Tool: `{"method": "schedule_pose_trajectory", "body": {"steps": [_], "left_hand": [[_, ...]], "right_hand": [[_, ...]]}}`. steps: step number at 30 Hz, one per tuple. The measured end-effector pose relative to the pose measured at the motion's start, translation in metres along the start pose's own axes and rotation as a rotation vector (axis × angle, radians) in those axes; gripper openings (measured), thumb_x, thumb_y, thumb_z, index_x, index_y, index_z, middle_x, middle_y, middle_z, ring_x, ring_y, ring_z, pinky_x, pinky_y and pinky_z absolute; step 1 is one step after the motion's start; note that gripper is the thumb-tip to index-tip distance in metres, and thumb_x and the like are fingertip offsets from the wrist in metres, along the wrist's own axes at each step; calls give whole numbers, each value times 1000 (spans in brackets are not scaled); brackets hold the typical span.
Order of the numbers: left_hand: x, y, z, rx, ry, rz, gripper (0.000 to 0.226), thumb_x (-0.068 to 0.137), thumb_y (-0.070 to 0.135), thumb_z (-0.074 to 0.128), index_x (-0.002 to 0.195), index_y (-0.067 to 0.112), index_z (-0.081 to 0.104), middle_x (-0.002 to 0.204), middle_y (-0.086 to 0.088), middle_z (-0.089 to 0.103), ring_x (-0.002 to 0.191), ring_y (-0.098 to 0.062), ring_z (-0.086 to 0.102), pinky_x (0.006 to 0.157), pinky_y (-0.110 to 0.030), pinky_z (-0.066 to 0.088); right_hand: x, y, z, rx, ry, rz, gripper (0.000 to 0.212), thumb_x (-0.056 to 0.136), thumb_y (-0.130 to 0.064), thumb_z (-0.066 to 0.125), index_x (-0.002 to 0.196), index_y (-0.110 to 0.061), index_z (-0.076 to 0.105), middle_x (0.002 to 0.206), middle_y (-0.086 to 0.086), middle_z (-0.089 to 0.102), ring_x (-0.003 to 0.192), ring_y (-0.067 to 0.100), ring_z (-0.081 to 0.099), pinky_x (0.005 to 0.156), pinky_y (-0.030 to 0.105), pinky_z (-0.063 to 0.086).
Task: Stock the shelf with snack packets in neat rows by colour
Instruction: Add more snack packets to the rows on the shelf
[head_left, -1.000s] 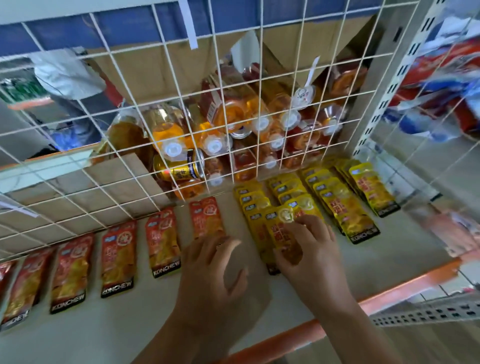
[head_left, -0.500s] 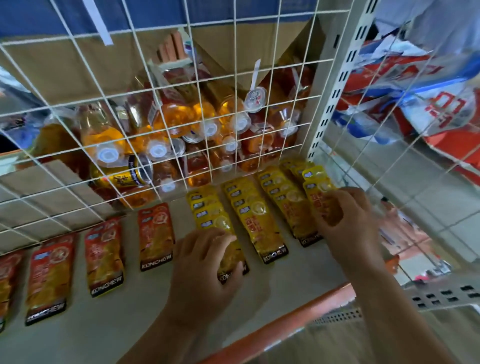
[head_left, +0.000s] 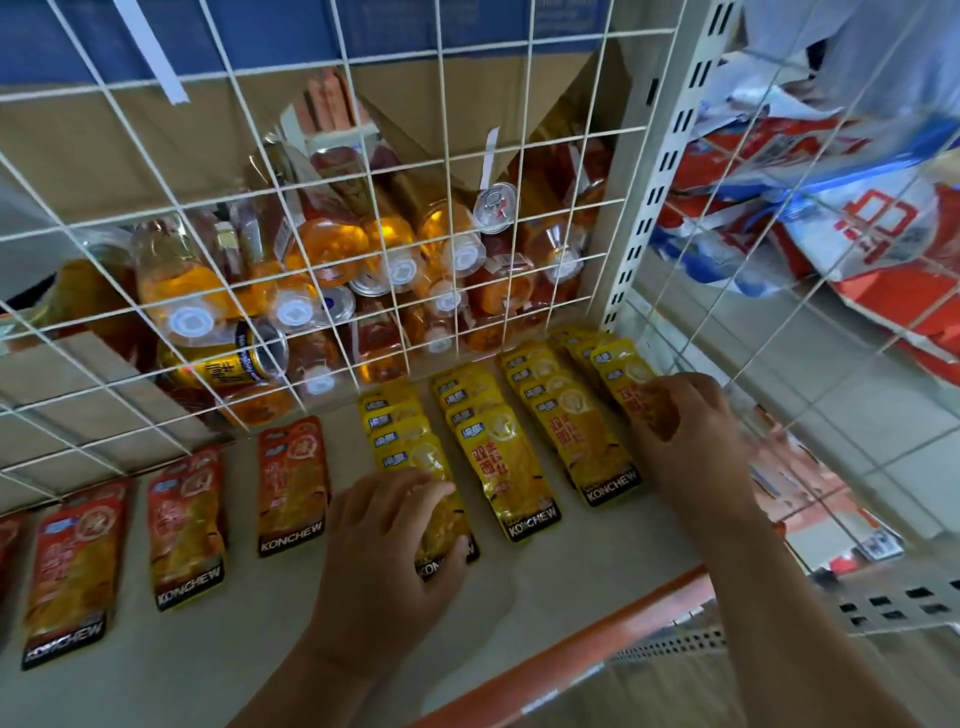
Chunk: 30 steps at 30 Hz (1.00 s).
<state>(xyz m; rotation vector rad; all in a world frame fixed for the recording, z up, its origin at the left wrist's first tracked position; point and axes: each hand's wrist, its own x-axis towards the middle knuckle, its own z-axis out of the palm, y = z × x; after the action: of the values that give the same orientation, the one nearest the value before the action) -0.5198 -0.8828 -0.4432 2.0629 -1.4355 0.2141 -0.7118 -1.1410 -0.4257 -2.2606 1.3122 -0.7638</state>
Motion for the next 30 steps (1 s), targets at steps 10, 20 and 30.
{"method": "schedule_pose_trajectory", "body": {"steps": [10,20,30], "left_hand": [[1,1,1,22,3,1,42,82,43,63,117,20,71,121,4,65,112,-26,57,96,-44,43],[0,4,0,33,10,-5,41,84,41,62,116,18,72,119,2,65,112,-28,58,94,-49,45],[-3,8,-39,-10,65,-37,45,85,42,63,124,20,67,123,1,62,116,-26,58,98,-46,44]], "right_hand": [[0,0,2,-4,7,15,38,85,-14,71,122,-15,67,126,4,55,118,25,53,95,28,39],[-10,-14,-9,30,16,9,35,87,-23,71,121,-17,66,128,3,53,121,26,50,97,34,43],[-56,-99,0,89,-56,-258,30,85,-25,74,113,-19,68,119,-2,57,113,24,56,85,34,47]]}}
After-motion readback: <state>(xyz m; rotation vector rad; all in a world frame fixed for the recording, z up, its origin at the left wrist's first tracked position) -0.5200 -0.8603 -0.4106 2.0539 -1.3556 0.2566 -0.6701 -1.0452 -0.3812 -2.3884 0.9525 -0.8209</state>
